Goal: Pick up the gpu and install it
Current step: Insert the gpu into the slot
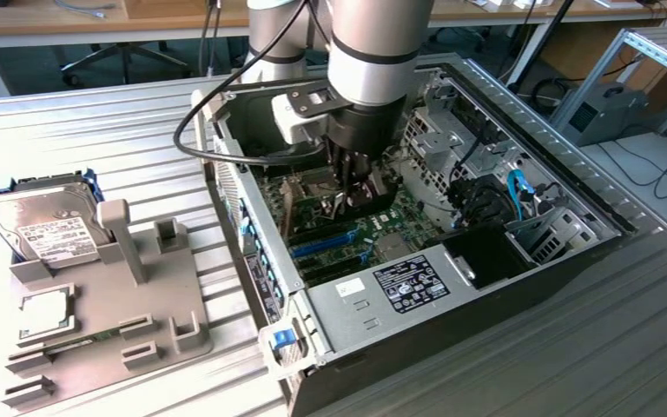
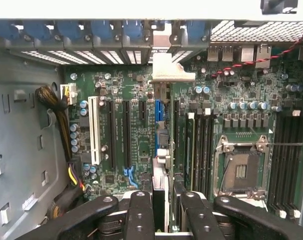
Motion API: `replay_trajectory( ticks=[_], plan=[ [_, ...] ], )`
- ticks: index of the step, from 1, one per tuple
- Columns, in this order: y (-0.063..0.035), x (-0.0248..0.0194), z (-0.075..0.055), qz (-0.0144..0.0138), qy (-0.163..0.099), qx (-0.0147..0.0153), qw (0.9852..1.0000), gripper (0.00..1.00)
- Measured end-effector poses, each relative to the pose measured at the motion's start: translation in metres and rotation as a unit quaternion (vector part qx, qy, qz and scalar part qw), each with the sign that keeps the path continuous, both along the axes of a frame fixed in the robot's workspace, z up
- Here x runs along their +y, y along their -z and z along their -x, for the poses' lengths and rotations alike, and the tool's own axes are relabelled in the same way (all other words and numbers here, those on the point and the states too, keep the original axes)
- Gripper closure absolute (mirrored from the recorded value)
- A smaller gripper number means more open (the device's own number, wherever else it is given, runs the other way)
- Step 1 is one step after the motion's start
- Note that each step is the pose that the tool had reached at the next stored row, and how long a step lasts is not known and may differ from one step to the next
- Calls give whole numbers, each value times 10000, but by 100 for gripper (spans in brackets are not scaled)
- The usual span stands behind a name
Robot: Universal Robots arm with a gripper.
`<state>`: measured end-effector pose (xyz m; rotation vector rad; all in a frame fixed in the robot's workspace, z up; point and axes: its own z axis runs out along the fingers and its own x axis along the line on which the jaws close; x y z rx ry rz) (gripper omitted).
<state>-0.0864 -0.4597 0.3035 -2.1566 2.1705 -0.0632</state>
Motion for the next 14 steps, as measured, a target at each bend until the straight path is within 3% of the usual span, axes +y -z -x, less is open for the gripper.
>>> replay_trajectory(
  ticks=[14],
  plan=[
    [108,0,79,4,0,0,10000,74]
  ],
)
